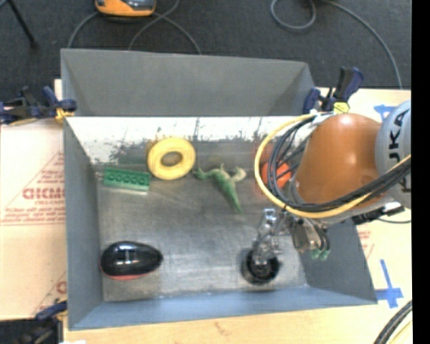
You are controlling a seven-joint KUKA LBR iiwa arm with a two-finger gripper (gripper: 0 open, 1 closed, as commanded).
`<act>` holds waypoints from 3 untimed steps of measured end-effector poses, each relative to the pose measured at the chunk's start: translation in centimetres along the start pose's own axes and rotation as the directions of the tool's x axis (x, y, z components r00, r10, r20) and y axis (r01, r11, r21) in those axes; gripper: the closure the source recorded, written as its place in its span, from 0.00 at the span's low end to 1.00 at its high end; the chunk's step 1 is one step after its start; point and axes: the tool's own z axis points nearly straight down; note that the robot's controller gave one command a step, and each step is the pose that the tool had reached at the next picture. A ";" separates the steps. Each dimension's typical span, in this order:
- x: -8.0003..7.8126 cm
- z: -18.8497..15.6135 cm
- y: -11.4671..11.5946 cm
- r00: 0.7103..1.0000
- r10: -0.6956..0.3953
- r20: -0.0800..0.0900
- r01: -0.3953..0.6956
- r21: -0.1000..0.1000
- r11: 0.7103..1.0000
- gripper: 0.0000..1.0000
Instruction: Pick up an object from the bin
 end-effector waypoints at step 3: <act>0.2 7.6 2.9 0.995 -0.100 0.000 0.100 -0.001 0.995 0.00</act>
Offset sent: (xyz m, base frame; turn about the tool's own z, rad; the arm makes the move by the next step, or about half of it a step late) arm -0.0028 0.0293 -0.0758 -0.1030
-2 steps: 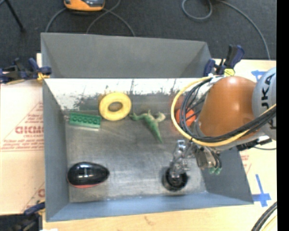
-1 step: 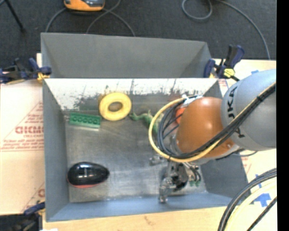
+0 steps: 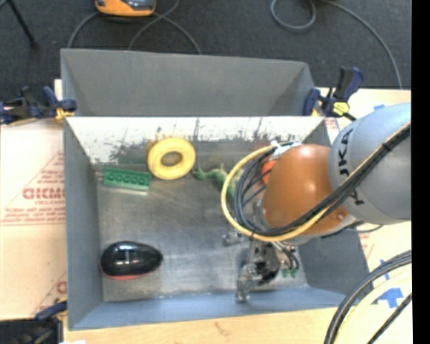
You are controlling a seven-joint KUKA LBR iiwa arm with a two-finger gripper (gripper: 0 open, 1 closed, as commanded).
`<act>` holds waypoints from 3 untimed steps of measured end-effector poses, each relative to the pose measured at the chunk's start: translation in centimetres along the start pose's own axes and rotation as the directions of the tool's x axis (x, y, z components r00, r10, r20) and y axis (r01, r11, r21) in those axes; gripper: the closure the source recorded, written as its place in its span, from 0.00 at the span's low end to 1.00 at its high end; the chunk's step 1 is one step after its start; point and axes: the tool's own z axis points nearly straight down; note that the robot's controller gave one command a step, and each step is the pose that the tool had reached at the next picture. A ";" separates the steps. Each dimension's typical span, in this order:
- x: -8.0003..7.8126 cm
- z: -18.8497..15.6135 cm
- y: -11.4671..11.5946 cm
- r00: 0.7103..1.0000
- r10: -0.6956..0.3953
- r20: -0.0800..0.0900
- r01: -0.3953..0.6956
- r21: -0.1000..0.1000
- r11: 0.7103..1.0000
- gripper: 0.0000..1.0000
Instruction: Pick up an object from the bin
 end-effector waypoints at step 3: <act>-1.5 4.5 -5.7 0.820 -0.573 -0.004 0.573 -0.009 0.820 1.00</act>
Offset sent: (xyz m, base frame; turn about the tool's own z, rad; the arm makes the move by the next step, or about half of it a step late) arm 0.0204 -0.0592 -0.0495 -0.6121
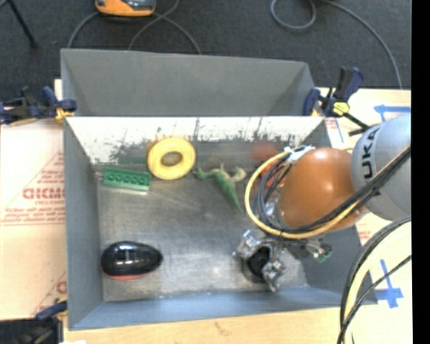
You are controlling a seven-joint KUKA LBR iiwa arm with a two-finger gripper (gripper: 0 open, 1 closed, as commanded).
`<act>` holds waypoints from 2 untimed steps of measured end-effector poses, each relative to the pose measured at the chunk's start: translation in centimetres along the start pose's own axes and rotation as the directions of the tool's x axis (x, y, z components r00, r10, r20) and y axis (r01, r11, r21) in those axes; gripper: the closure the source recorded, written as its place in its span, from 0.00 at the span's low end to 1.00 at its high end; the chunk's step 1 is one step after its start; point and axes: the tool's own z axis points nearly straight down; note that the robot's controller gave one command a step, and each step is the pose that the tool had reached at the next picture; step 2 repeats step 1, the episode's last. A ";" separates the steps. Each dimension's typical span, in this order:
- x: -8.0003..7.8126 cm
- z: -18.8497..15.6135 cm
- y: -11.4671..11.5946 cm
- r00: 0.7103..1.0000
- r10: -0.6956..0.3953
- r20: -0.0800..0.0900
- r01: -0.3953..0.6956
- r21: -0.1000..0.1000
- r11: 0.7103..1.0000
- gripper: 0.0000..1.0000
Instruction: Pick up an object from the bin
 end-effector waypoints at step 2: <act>0.9 -17.6 -1.9 1.000 -0.002 0.009 0.002 0.016 1.000 1.00</act>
Offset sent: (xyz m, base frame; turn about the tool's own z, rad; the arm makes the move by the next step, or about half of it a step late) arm 0.0000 0.0000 0.0000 0.0000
